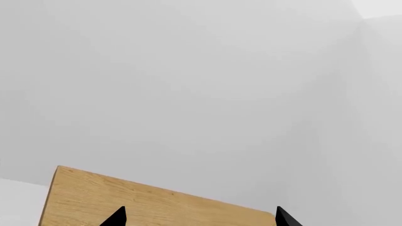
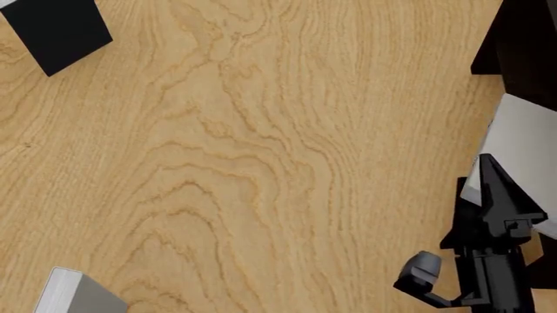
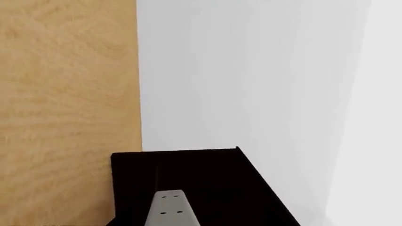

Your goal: Pick up the book on the right and place it on the cabinet shelf.

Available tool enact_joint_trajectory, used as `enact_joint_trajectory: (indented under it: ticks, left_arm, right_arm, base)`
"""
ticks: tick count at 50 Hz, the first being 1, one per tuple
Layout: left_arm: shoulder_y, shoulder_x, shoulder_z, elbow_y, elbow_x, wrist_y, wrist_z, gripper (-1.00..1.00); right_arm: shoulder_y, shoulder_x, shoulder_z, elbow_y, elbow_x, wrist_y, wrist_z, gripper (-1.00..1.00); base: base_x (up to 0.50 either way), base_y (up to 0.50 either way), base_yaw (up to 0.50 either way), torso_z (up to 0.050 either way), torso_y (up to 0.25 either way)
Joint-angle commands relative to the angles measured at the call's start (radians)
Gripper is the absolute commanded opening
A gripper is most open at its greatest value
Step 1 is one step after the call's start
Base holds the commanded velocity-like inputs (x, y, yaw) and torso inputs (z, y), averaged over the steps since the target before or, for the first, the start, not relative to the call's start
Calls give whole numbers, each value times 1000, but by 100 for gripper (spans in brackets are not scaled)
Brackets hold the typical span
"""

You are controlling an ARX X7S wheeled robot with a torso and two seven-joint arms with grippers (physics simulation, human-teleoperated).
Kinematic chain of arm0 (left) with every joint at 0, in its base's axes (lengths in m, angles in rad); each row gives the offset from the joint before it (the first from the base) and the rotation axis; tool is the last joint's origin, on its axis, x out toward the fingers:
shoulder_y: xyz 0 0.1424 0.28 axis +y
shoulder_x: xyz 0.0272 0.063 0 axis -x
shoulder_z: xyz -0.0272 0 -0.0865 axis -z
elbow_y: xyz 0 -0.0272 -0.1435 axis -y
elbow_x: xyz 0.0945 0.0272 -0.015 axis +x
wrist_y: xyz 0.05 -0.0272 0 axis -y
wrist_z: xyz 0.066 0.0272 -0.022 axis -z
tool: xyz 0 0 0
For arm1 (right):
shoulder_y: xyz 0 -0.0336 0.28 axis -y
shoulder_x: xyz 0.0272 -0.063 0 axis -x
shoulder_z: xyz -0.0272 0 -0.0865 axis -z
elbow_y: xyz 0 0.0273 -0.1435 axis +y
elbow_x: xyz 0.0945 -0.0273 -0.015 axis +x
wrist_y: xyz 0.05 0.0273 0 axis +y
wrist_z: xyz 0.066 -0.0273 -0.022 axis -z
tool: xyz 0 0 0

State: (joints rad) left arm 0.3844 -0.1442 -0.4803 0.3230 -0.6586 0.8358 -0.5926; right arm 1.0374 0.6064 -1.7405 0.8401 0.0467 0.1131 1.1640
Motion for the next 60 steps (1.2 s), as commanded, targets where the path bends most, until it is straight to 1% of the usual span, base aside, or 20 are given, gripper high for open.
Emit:
enact_joint_trajectory:
  ticks: [1,14,31,39,47,52,56,60]
  left_arm:
    - [0,0,1,-5,-3,2,3,100]
    - [1,1,-1,-9,-6,3,3,100]
    - [-1,-2,-1,-9,-11,1,3,100]
    - [-4,-3,2,-13,-9,2,4,100]
    - [-2,-6,1,-12,-9,4,-2,100]
    - [-2,-6,5,-14,-7,7,-2,100]
    - [-1,-6,5,-15,-7,10,-2,100]
    - [3,-7,4,-14,-13,13,-1,100]
  right_arm:
    - [82,-118,-68,-95,-30,-41,-170,100]
    - [114,-59,-84,-325,-85,54,-145,100]
    - [107,-79,-125,-456,-157,91,-143,100]
    - [118,-75,-118,-498,-160,103,-151,100]
    - [139,-37,-53,-576,-107,68,-128,100]
    - [141,-7,7,-642,-34,32,-117,100]
    - [131,5,46,-652,15,-16,-101,100]
    - [110,16,103,-639,104,-105,-98,100]
  base:
    - [14,4,21,0,-14]
    - [9,4,18,0,-9]
    - [0,0,1,0,0]
    - [0,0,0,0,0]
    - [0,0,0,0,0]
    - [0,0,0,0,0]
    - [0,0,0,0,0]
    - [0,0,0,0,0]
